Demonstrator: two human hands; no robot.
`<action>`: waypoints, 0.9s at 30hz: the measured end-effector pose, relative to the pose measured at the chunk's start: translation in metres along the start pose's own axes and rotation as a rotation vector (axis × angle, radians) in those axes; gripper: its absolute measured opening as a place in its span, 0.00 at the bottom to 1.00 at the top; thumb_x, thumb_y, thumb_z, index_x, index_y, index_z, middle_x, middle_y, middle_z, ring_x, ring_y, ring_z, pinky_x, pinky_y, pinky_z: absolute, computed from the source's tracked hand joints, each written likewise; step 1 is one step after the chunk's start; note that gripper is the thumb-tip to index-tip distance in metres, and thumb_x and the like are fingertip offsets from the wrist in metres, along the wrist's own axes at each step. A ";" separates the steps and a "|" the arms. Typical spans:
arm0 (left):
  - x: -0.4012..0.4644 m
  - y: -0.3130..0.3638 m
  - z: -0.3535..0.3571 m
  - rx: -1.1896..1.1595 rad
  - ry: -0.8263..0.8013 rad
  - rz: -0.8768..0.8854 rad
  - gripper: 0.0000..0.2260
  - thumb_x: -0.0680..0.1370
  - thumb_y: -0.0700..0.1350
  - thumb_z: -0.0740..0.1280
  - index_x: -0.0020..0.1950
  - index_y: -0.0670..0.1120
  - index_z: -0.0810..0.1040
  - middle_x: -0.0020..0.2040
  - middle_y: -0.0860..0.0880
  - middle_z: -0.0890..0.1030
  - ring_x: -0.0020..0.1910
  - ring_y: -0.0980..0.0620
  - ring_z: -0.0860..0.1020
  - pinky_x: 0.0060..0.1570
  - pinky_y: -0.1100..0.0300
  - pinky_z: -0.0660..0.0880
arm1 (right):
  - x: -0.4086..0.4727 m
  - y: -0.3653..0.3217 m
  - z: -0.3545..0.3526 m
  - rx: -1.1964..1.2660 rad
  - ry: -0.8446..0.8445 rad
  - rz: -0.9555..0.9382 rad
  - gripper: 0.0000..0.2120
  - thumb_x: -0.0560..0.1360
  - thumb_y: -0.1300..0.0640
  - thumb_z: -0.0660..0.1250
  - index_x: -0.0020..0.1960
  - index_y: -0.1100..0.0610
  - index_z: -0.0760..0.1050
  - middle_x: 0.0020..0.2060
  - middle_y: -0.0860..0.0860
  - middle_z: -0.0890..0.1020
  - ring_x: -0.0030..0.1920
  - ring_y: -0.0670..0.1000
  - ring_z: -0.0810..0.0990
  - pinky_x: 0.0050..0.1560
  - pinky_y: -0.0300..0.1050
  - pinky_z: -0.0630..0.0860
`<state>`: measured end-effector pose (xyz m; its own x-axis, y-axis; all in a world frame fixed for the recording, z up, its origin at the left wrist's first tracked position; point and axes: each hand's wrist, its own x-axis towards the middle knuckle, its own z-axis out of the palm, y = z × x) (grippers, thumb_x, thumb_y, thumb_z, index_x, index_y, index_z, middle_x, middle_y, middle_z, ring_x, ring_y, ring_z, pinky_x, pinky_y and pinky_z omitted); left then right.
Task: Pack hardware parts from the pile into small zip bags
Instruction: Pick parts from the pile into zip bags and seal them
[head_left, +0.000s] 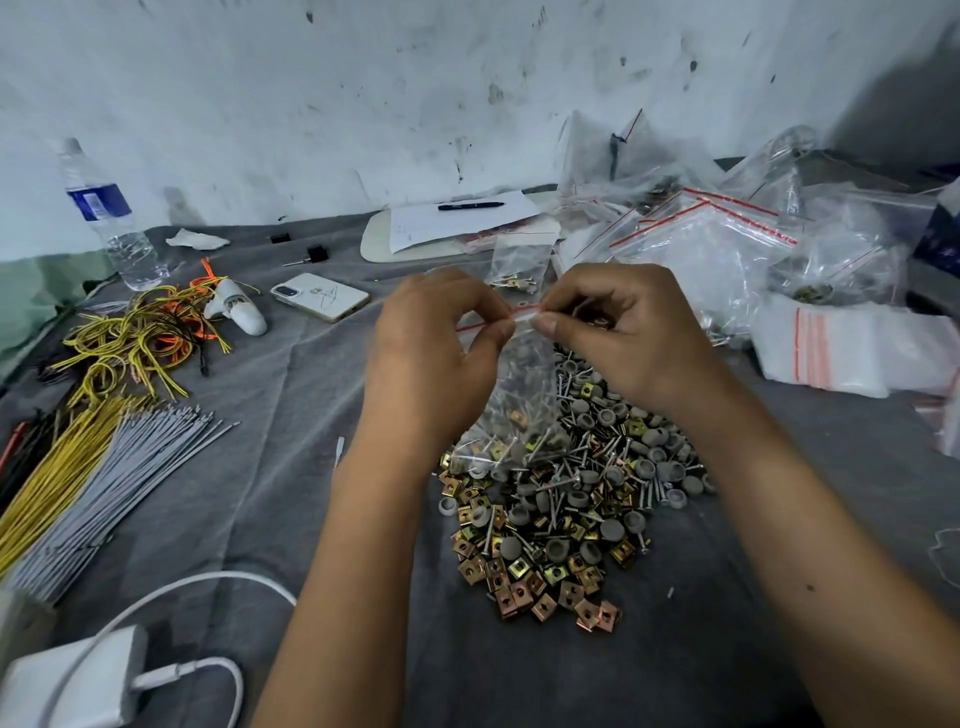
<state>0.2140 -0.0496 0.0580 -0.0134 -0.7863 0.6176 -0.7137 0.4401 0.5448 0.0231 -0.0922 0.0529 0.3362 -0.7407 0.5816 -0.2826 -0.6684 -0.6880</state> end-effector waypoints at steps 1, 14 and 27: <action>0.000 0.001 0.001 0.017 -0.014 -0.006 0.02 0.76 0.43 0.75 0.45 0.47 0.84 0.47 0.52 0.85 0.53 0.48 0.80 0.56 0.46 0.75 | 0.000 0.000 -0.001 -0.006 -0.010 -0.010 0.03 0.75 0.64 0.76 0.44 0.59 0.84 0.38 0.47 0.84 0.39 0.47 0.83 0.41 0.39 0.77; -0.001 -0.007 0.008 0.040 -0.076 0.043 0.02 0.78 0.43 0.75 0.47 0.49 0.84 0.45 0.56 0.83 0.50 0.51 0.77 0.51 0.58 0.70 | 0.000 0.000 0.002 -0.176 -0.081 -0.066 0.01 0.78 0.59 0.73 0.48 0.55 0.84 0.39 0.43 0.82 0.42 0.43 0.81 0.44 0.42 0.77; -0.012 -0.025 0.001 0.049 -0.050 0.033 0.03 0.76 0.45 0.77 0.45 0.47 0.85 0.44 0.51 0.83 0.48 0.49 0.77 0.47 0.55 0.69 | -0.012 0.009 -0.002 -0.215 -0.051 -0.119 0.03 0.78 0.62 0.72 0.46 0.61 0.81 0.37 0.50 0.79 0.39 0.48 0.75 0.42 0.38 0.68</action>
<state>0.2312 -0.0517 0.0357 -0.0713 -0.7930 0.6050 -0.7460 0.4450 0.4955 0.0147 -0.0896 0.0409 0.4222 -0.6556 0.6261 -0.4216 -0.7534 -0.5047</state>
